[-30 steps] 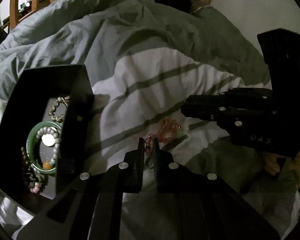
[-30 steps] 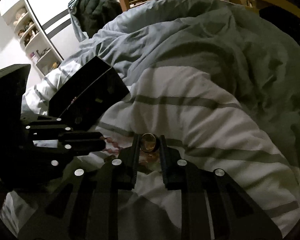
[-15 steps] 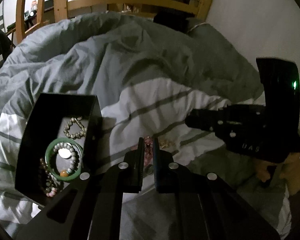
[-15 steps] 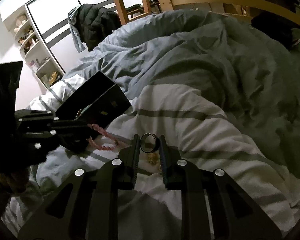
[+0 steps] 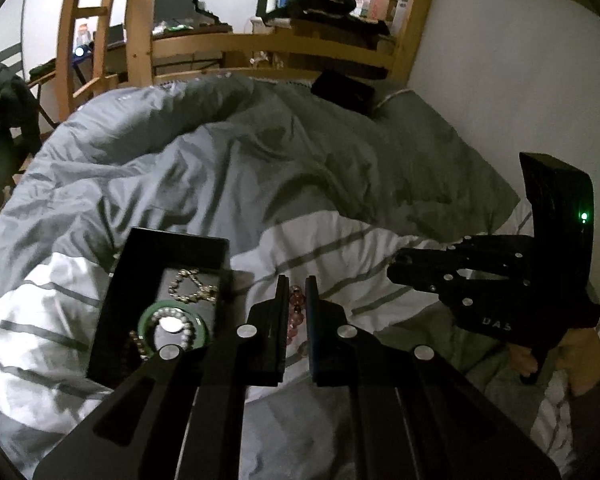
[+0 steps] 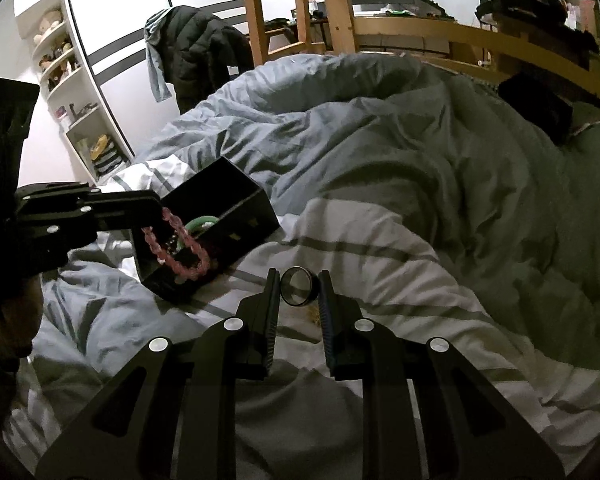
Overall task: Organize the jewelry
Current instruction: 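Lower the pink bracelet into the box held by the left tool and release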
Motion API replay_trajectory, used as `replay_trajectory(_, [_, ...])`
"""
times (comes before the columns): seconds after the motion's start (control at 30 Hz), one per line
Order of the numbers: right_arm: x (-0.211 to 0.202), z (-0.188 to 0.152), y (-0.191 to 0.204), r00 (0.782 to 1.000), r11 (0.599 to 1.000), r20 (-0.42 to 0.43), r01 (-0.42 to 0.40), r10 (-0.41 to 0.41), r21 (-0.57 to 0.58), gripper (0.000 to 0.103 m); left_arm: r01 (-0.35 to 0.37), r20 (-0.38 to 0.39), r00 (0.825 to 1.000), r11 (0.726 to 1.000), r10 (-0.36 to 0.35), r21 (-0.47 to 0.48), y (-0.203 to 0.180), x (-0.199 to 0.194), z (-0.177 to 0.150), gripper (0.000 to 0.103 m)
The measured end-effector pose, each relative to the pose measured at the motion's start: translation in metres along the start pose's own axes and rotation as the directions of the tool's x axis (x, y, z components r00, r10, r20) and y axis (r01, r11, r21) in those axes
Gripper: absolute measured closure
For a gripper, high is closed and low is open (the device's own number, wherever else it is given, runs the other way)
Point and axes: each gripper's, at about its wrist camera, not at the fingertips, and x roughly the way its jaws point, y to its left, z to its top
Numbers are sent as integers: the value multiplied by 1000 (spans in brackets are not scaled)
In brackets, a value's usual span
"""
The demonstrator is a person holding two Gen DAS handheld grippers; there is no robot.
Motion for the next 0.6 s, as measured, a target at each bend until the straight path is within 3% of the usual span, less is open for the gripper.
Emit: replay_trajectory(0.6, [18,46,72,1000,992,-27,-7,4,-123,83,-102,19,994,992,104,-75,52,-31,0,95])
